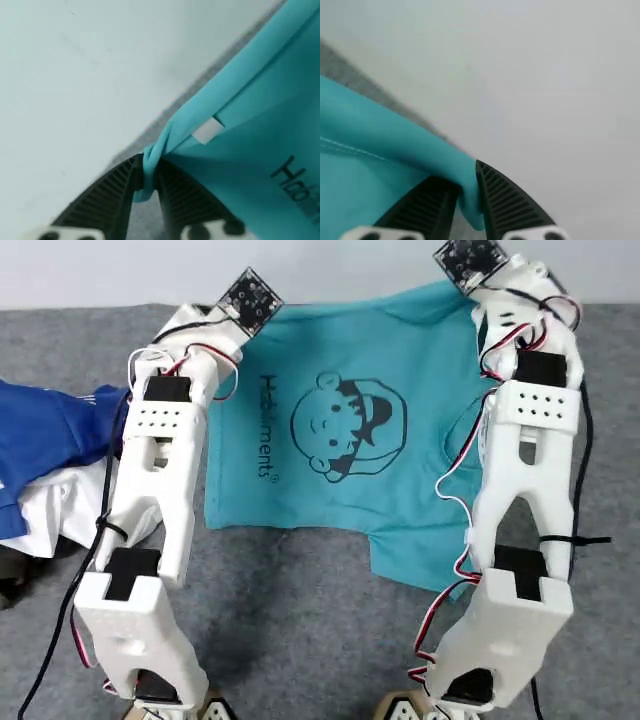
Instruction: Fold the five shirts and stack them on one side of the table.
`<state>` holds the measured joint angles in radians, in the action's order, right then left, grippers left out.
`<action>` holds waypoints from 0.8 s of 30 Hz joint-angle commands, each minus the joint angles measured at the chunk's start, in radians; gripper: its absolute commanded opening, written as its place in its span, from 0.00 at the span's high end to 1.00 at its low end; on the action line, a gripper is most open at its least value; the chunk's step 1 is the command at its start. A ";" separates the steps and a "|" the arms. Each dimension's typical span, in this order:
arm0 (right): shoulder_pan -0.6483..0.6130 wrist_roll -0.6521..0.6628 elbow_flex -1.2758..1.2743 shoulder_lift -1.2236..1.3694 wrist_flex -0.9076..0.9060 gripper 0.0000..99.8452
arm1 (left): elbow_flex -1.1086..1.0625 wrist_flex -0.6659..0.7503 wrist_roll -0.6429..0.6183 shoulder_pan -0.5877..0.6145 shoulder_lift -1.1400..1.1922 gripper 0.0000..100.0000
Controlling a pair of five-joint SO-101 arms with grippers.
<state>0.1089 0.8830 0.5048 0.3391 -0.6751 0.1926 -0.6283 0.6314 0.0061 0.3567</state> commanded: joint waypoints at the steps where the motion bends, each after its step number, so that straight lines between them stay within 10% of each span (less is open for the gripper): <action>1: 0.002 0.009 0.011 -0.024 -0.177 0.99 | 0.050 -0.127 0.012 0.008 -0.011 0.99; 24: 0.021 0.003 0.009 -0.081 -1.112 0.99 | 0.048 -1.005 0.193 0.017 -0.003 0.99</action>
<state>0.1151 0.8830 0.5063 0.3268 -1.7077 0.1941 -1.6057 0.8078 0.0107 0.3598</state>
